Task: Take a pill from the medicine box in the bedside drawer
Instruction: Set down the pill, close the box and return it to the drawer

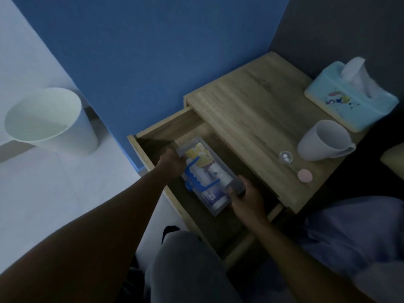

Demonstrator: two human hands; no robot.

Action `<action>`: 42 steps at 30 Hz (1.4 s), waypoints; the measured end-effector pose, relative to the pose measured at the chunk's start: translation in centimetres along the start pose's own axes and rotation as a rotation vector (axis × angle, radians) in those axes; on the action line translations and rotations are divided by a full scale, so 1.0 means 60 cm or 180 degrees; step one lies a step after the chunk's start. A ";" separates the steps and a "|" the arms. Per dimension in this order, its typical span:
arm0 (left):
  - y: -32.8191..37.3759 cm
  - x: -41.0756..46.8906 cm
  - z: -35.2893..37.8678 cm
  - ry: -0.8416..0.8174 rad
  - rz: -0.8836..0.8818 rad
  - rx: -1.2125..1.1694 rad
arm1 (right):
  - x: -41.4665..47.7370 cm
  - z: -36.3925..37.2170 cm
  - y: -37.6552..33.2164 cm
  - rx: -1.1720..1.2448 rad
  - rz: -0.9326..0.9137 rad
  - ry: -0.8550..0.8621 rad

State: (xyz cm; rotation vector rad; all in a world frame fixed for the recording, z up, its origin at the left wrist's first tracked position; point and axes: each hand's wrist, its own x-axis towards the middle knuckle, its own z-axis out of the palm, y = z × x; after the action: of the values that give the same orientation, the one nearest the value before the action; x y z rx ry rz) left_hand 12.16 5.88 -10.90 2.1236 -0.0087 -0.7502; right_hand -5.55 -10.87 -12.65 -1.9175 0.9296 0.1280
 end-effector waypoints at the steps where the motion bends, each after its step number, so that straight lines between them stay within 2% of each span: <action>1: -0.004 0.004 0.001 0.0015 -0.0013 -0.0014 | 0.003 0.005 0.003 -0.0029 0.0025 0.0013; 7: -0.014 0.017 0.002 0.0041 0.0054 0.0056 | 0.012 0.005 0.006 -0.0162 0.0000 -0.0054; 10: -0.014 0.006 0.004 0.0178 0.0083 -0.0033 | 0.006 -0.009 -0.002 -0.0679 -0.0232 -0.0066; 13: -0.013 -0.018 0.006 0.0504 0.0323 0.0068 | -0.011 -0.025 -0.020 -0.1104 -0.0772 -0.0016; 16: -0.014 -0.049 0.001 0.0846 0.0835 0.0516 | -0.025 -0.045 -0.034 -0.1368 -0.1494 0.0220; 19: -0.028 -0.082 -0.009 0.1022 0.1140 0.1030 | -0.032 -0.072 -0.033 -0.1603 -0.1868 0.0348; 21: -0.040 -0.105 -0.015 0.1075 0.1243 0.0747 | -0.034 -0.089 -0.023 -0.1868 -0.2047 0.0374; 24: -0.053 -0.139 -0.021 0.1048 0.1444 -0.0326 | -0.033 -0.112 -0.006 -0.2056 -0.2294 0.0563; 26: -0.076 -0.152 -0.015 0.0852 0.1329 -0.0206 | -0.023 -0.128 0.006 -0.2173 -0.2304 0.0602; 29: -0.106 -0.155 0.002 0.0405 0.0780 -0.0273 | -0.007 -0.151 0.018 -0.2400 -0.2342 0.0376; 32: -0.117 -0.144 0.015 0.0287 0.0525 -0.0479 | 0.001 -0.162 0.024 -0.2625 -0.2592 0.0302; 42: -0.089 -0.090 0.061 0.0215 0.0614 -0.0645 | 0.019 -0.154 0.043 -0.1944 -0.2624 0.0387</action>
State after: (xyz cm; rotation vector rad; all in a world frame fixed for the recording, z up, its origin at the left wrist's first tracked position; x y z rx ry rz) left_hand 4.52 8.02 -13.74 1.9218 -0.0962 -0.5418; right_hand -9.04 -19.50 -10.14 -2.7521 0.0964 -0.2218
